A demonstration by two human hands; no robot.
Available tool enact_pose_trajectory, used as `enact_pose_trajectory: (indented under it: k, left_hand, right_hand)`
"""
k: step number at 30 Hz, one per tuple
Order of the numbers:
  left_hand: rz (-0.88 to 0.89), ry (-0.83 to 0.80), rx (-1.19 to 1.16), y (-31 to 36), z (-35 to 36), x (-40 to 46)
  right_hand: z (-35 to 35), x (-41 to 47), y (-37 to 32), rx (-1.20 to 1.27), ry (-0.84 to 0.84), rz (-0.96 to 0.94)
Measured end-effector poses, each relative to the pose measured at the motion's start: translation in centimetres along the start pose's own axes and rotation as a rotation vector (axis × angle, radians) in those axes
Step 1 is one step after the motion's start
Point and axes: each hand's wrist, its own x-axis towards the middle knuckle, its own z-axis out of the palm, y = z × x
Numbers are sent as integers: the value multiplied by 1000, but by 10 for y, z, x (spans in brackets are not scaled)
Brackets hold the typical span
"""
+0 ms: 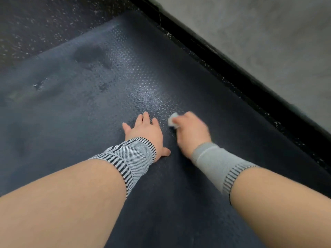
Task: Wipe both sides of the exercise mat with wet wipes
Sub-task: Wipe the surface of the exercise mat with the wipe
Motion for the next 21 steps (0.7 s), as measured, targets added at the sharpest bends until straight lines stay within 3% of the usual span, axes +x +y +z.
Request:
enact_pose_trajectory:
  k: [2,3,4,7,8,9,12,14,18,19,21]
  left_hand:
    - [-6,4,-13,2,-1,-1]
    - [-11,-4,-6,3,-2,-1]
    - [-16,-16,6,4,-4,0]
    - [-24,-45,42,6,-6,1]
    - [-23,-50,51,6,-7,1]
    - [-23,-53,56,6,-8,1]
    - [-36,-59,57,8,-10,1]
    - [-41,-71,71,11,-12,2]
    - [-45,-75,75,11,-12,5]
    - [-42,-69,71,10,-11,5]
    - [-41,-64,55,8,-9,4]
  right_hand:
    - [3,-5,-4,-19,-116,-248]
    - [-1,3,6,-37,-108,-254]
    - [-6,13,20,-60,-63,-171]
    - [-25,31,59,22,148,352]
    - [-24,27,58,58,171,424]
    - [-21,20,49,54,145,394]
    - [-5,-19,18,-22,-85,5]
    - [-8,-24,33,-47,-83,-60]
    - [-36,3,89,36,195,559]
    - [-36,3,86,65,222,642]
    - [-25,-6,63,64,131,505]
